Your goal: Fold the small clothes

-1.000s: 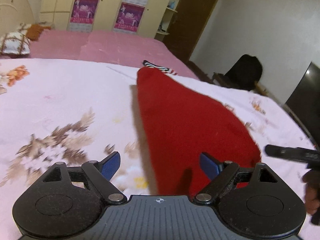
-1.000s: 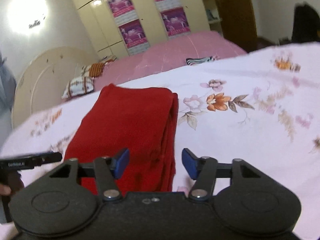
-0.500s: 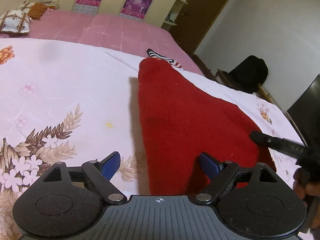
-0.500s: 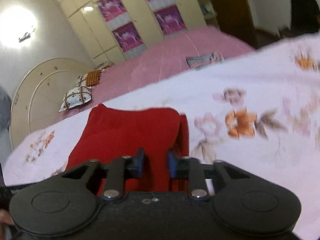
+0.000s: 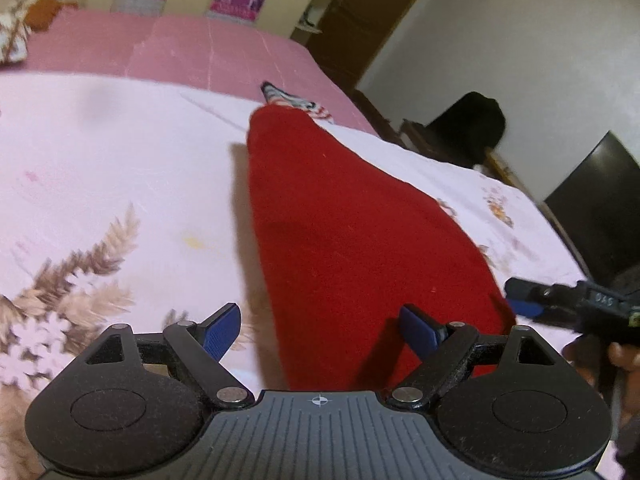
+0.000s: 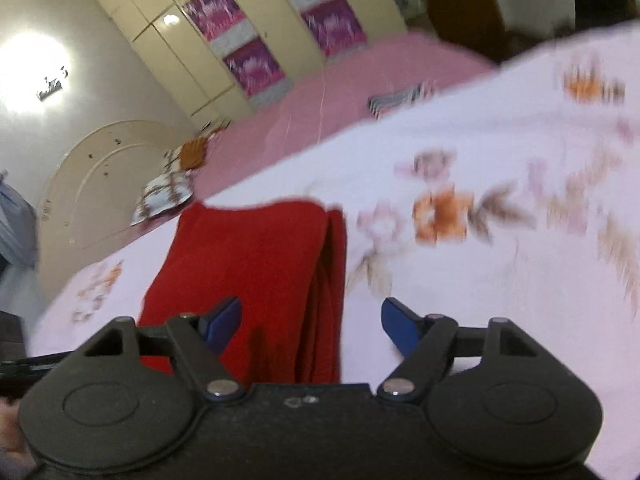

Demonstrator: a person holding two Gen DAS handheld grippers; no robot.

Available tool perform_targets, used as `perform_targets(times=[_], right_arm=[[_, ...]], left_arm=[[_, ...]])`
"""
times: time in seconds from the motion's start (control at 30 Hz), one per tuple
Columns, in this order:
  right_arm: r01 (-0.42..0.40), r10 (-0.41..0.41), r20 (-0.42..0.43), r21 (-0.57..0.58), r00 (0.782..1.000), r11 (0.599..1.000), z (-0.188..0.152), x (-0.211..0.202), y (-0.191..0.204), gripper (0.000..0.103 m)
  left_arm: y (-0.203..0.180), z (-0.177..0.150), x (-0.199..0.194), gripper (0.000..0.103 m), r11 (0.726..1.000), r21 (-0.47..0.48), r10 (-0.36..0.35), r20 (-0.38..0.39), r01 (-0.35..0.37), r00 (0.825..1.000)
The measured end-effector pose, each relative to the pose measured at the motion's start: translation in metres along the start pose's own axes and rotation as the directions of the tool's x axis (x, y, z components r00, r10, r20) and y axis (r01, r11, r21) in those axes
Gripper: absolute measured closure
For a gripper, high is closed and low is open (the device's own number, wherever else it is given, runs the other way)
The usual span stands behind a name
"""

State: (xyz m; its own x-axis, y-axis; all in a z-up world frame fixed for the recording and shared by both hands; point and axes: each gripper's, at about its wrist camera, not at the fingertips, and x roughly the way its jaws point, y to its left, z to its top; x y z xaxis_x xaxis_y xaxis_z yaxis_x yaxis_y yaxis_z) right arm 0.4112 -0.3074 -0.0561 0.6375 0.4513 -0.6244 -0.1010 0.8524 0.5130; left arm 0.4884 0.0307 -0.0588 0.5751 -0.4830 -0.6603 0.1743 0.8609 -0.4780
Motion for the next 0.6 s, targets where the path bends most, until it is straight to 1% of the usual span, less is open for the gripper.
perform_targets(times=[0.07,0.13,0.2,0.23,0.3,0.33,0.37,0.43,0.5,0.57,0.6], right_arm=[[-0.055,0.058,-0.045,0.068,0.997,0.996,-0.001,0.004,-0.01,0.028],[-0.071,0.08,-0.072,0.12,0.994,0.99,-0.002,0.011,-0.018,0.029],[-0.089,0.106,-0.1,0.159,0.989,0.983,-0.003,0.021,-0.025,0.034],[-0.11,0.134,-0.121,0.188,0.984,0.976,-0.005,0.028,-0.03,0.036],[-0.138,0.163,-0.119,0.197,0.979,0.971,-0.004,0.032,-0.033,0.041],[-0.146,0.174,-0.122,0.209,0.977,0.967,-0.003,0.034,-0.035,0.042],[-0.157,0.188,-0.126,0.219,0.974,0.963,-0.001,0.037,-0.037,0.042],[-0.179,0.213,-0.15,0.211,0.966,0.961,0.003,0.043,-0.036,0.042],[-0.184,0.218,-0.172,0.193,0.961,0.964,0.007,0.048,-0.034,0.044],[-0.19,0.223,-0.192,0.176,0.956,0.966,0.012,0.055,-0.03,0.05],[-0.188,0.219,-0.202,0.162,0.955,0.969,0.013,0.058,-0.026,0.052]], left_arm=[[0.005,0.001,0.007,0.017,0.999,-0.043,-0.027,-0.026,0.026,0.999],[0.011,0.0,0.015,0.017,0.994,-0.088,-0.065,-0.053,0.06,0.996],[0.015,0.0,0.021,0.017,0.99,-0.112,-0.091,-0.058,0.084,0.994],[0.016,0.0,0.023,0.017,0.989,-0.118,-0.101,-0.058,0.093,0.993],[0.019,0.003,0.027,0.017,0.986,-0.127,-0.117,-0.062,0.108,0.991],[0.02,0.005,0.03,0.02,0.985,-0.129,-0.123,-0.065,0.114,0.99],[0.02,0.007,0.033,0.025,0.986,-0.124,-0.123,-0.07,0.114,0.99],[0.021,0.012,0.04,0.03,0.985,-0.127,-0.131,-0.079,0.121,0.988],[0.019,0.018,0.047,0.03,0.985,-0.12,-0.133,-0.085,0.122,0.987],[0.014,0.02,0.049,0.03,0.988,-0.104,-0.12,-0.089,0.111,0.989],[0.009,0.021,0.052,0.03,0.992,-0.079,-0.102,-0.091,0.095,0.991]])
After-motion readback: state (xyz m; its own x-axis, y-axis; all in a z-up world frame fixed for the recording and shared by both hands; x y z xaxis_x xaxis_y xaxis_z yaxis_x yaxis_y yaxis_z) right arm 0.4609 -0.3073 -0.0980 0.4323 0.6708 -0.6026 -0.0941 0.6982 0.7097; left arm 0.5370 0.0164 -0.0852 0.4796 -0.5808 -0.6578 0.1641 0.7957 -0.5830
